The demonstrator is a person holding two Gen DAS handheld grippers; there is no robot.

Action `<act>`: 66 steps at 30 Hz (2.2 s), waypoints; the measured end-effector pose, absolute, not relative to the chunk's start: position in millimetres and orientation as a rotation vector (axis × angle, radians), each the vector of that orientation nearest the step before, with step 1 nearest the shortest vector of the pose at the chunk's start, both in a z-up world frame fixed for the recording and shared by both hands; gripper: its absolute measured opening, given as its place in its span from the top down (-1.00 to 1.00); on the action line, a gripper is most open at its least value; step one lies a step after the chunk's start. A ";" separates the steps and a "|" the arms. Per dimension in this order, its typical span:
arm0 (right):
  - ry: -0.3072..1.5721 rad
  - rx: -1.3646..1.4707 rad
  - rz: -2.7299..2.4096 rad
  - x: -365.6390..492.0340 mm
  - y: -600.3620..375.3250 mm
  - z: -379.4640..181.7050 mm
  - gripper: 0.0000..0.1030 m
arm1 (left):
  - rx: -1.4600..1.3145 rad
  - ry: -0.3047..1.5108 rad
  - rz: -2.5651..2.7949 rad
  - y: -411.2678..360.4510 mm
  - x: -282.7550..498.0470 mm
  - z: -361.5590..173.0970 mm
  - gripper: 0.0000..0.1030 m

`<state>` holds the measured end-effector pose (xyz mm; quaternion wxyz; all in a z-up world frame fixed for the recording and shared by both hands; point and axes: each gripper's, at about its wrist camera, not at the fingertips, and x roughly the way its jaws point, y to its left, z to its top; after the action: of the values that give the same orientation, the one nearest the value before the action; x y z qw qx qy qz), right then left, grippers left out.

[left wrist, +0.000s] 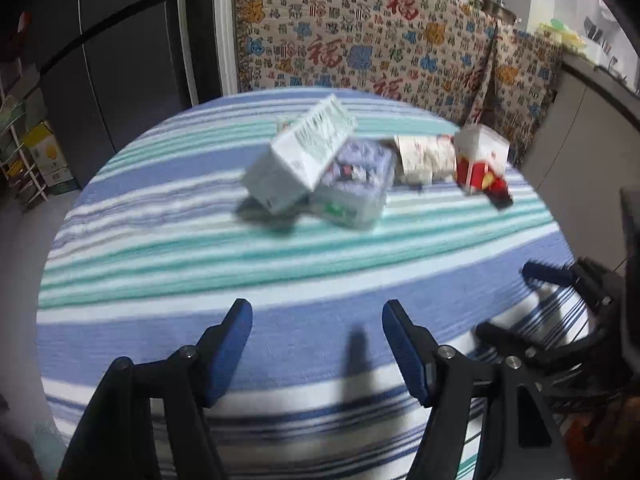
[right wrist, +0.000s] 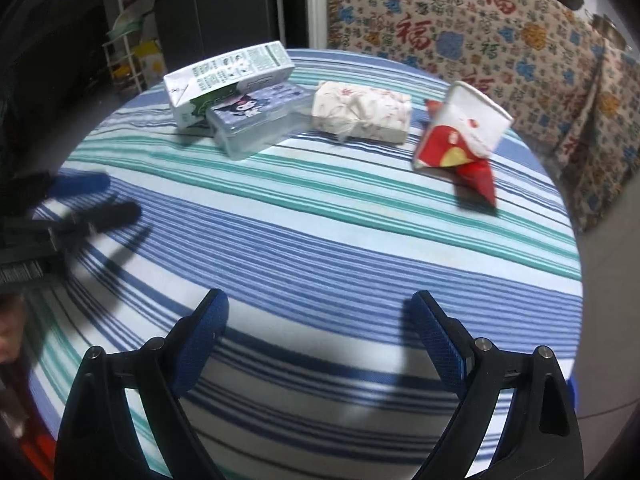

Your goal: Collect trash

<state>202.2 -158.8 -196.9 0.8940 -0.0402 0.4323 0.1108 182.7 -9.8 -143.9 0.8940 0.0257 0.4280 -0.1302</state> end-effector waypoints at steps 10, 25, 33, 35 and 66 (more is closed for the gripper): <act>0.887 -0.093 0.237 199.8 -157.4 -196.9 -0.82 | -0.094 0.902 -0.374 12.2 274.8 -122.5 -0.44; 0.878 -0.095 0.245 195.3 -155.3 -196.0 -0.84 | -0.134 0.831 -0.294 48.4 255.7 -121.3 0.18; 0.875 -0.092 0.242 191.0 -155.7 -196.6 -0.84 | 0.023 0.860 -0.177 69.5 198.6 -121.4 0.21; 0.873 -0.091 0.238 190.5 -154.9 -196.8 -0.84 | -0.010 0.876 -0.185 76.2 199.8 -125.6 0.21; 0.871 -0.089 0.240 190.8 -157.0 -196.2 -0.90 | -0.186 0.888 -0.204 150.8 206.3 -135.7 -0.51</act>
<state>190.8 -157.0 -196.2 0.8987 -0.0428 0.4208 0.1158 206.3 150.8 -135.7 0.8940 -0.0897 0.4280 -0.0981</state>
